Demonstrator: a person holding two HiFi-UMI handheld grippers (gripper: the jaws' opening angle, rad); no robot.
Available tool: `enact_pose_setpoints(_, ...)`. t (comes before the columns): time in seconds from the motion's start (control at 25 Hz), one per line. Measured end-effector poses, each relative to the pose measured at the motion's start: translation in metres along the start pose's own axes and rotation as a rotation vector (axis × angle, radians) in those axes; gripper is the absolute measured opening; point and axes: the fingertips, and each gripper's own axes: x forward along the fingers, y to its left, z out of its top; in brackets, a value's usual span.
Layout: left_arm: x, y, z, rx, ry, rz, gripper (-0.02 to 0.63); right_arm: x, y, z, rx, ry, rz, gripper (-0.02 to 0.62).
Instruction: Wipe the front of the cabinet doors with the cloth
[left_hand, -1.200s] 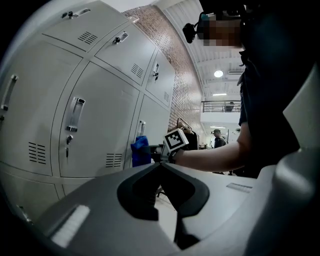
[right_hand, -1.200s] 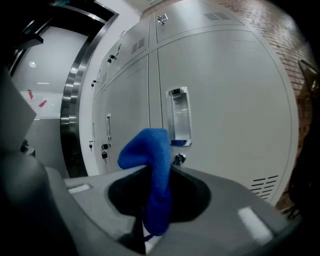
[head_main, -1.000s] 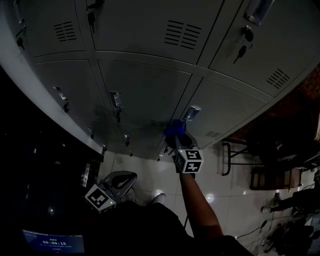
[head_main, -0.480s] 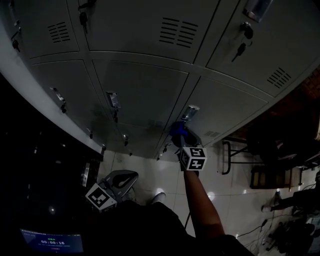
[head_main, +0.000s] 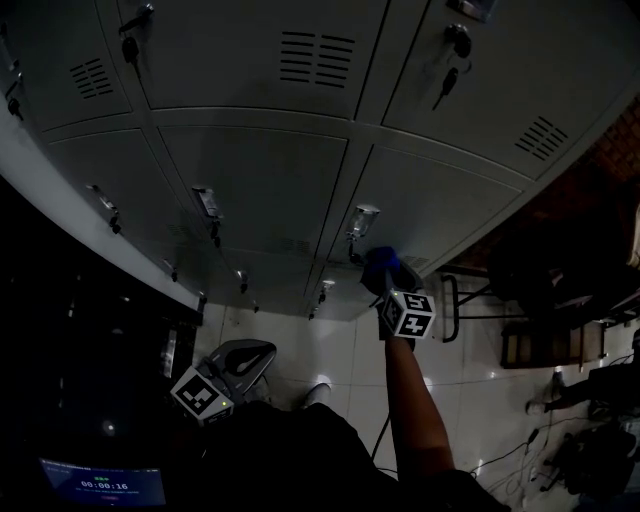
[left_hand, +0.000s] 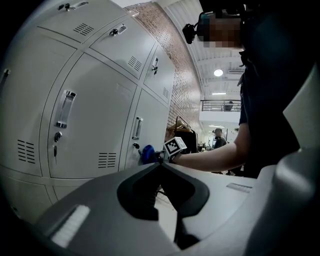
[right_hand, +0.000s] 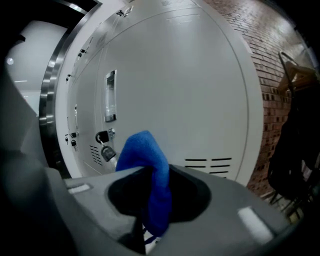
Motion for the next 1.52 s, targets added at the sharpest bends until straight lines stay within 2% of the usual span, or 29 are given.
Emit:
enact_pose_setpoints(0.2,0.006,-0.005,-0.004,0.021,0.001,-0.006,0.0,-0.015,-0.051,-0.01,0.031,0.016,-0.084,0.071)
enact_pose_setpoints(0.4,0.01,-0.013,-0.002,0.008,0.015,-0.008,0.0,-0.025,-0.087,-0.014,0.041,0.021,-0.15,0.071)
enact_pose_setpoints(0.76,0.008,-0.023,-0.003,0.009,0.013,-0.005,0.0,-0.04,-0.127,-0.024,0.068,0.028,-0.215,0.071)
enact_pose_setpoints(0.88,0.004,-0.024,-0.007,0.016,0.01,-0.003,0.0,-0.051,-0.125,-0.018,0.061,0.012,-0.211,0.071)
enact_pose_setpoints(1.04,-0.001,-0.02,0.001,0.02,-0.016,0.003,0.0,-0.075,-0.081,0.007,-0.001,-0.057,-0.11,0.071)
enact_pose_setpoints(1.24,-0.006,-0.014,0.024,0.061,-0.057,-0.007,0.0,-0.122,0.022,0.044,-0.146,-0.148,0.127,0.071)
enact_pose_setpoints(1.52,-0.009,-0.014,0.055,0.072,-0.112,-0.046,0.0,-0.183,0.146,0.092,-0.131,-0.286,0.407,0.071)
